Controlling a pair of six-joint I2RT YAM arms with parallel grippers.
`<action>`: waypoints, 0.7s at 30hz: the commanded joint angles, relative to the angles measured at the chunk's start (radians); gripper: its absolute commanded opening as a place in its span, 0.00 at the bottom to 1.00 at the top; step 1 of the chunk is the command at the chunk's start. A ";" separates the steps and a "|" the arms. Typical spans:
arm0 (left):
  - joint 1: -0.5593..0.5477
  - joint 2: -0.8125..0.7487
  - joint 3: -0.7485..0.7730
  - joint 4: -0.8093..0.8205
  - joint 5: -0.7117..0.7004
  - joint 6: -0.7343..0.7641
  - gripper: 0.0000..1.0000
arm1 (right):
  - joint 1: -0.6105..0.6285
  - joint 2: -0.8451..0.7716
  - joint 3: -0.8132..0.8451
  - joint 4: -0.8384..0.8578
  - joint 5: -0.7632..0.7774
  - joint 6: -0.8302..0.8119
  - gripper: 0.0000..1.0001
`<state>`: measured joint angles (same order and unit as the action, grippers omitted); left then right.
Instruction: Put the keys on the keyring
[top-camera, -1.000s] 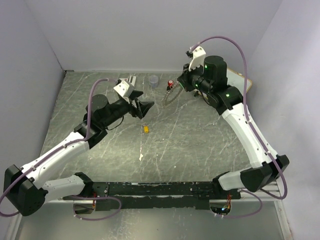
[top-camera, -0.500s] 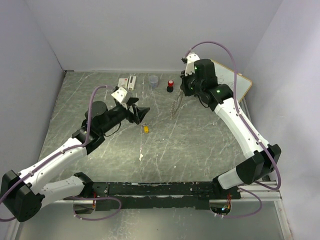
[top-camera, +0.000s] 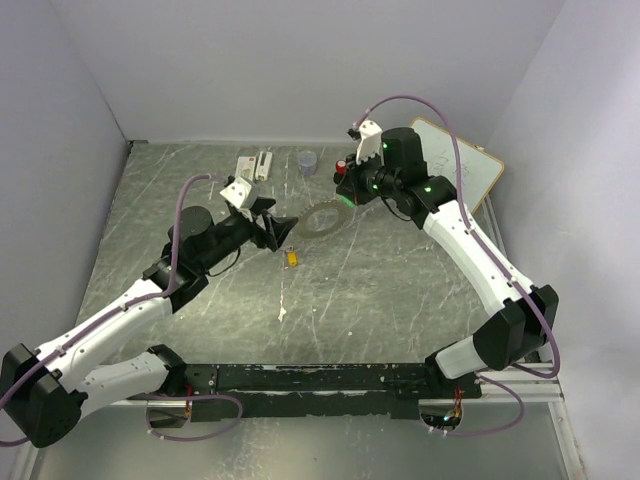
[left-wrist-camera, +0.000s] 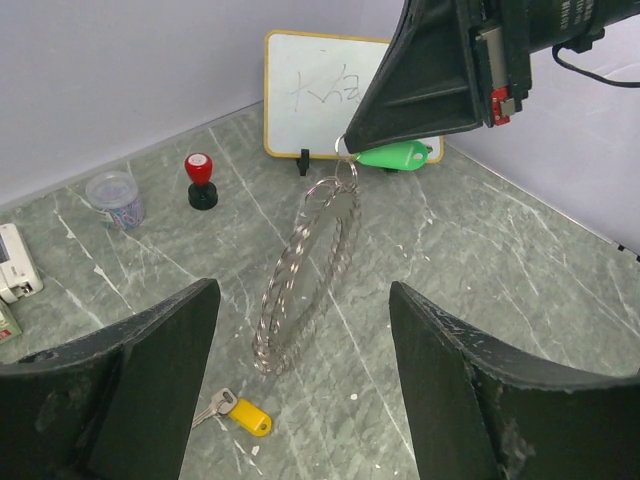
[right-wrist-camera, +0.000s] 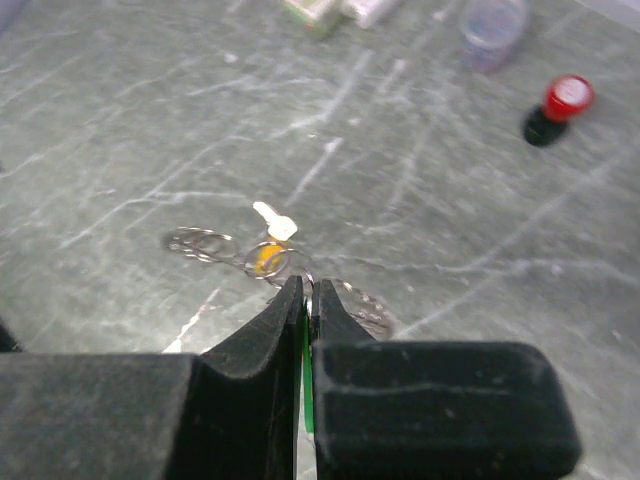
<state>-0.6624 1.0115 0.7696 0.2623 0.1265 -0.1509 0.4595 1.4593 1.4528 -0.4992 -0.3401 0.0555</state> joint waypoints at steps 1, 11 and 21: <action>0.004 -0.015 -0.017 0.026 -0.020 -0.009 0.79 | -0.009 0.026 0.046 -0.085 0.336 0.042 0.00; 0.005 -0.005 -0.015 0.029 -0.022 -0.007 0.79 | -0.021 0.019 0.036 -0.084 0.384 0.067 0.00; 0.006 -0.046 -0.015 -0.005 -0.051 0.005 0.80 | 0.005 0.059 0.021 -0.001 0.151 0.069 0.00</action>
<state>-0.6624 0.9962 0.7559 0.2565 0.1040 -0.1505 0.4526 1.5063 1.4639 -0.5591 -0.1059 0.1139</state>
